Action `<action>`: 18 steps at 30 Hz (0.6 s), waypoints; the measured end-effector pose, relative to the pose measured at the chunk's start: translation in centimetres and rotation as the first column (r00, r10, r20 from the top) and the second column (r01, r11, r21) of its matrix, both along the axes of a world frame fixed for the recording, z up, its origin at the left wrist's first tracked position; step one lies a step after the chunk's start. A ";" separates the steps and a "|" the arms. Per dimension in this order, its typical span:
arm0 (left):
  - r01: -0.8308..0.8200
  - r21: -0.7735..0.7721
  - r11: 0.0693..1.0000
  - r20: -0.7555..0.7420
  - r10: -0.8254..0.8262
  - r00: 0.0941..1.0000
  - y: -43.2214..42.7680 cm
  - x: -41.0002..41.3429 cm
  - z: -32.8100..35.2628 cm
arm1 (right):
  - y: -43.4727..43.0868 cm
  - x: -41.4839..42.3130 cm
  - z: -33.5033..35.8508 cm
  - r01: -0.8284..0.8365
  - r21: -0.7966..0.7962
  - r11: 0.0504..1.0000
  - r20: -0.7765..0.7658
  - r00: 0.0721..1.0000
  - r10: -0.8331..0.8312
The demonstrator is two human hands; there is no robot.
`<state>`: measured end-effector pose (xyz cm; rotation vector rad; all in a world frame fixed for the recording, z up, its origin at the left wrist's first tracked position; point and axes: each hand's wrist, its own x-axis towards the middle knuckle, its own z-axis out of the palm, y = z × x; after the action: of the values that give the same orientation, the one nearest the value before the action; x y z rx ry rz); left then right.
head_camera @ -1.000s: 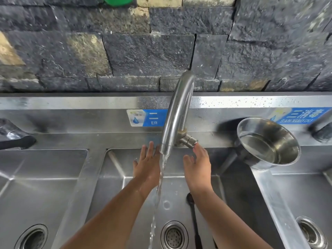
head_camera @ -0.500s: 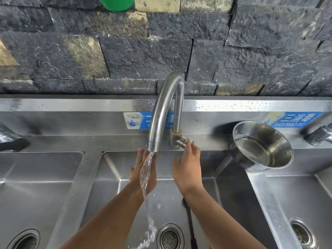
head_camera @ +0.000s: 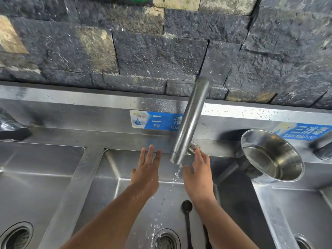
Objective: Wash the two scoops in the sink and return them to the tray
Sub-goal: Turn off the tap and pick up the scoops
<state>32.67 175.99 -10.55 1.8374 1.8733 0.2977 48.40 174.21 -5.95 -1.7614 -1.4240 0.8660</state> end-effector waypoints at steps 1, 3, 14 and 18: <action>-0.039 -0.002 0.999 -0.053 0.039 0.998 0.4 -0.1 -0.2 | 0.0 0.1 0.0 -0.002 0.006 1.000 -0.012 1.000 0.002; 0.036 -0.053 0.998 -0.173 -0.045 0.984 0.3 0.4 0.6 | 0.1 0.2 0.0 -0.004 0.014 1.000 -0.025 1.000 0.004; 0.041 -0.050 0.998 -0.197 -0.050 0.979 0.7 0.4 -0.3 | 0.0 1.2 -0.1 -0.039 0.011 0.999 0.031 0.999 0.039; 0.047 -0.079 0.996 -0.219 -0.064 0.974 0.7 0.4 -0.5 | 0.0 1.4 0.3 -0.084 0.008 0.996 0.029 0.996 0.083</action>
<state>33.09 176.73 -11.03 1.9361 1.9457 0.0031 49.82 174.20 -5.69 -1.7237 -1.5270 0.8791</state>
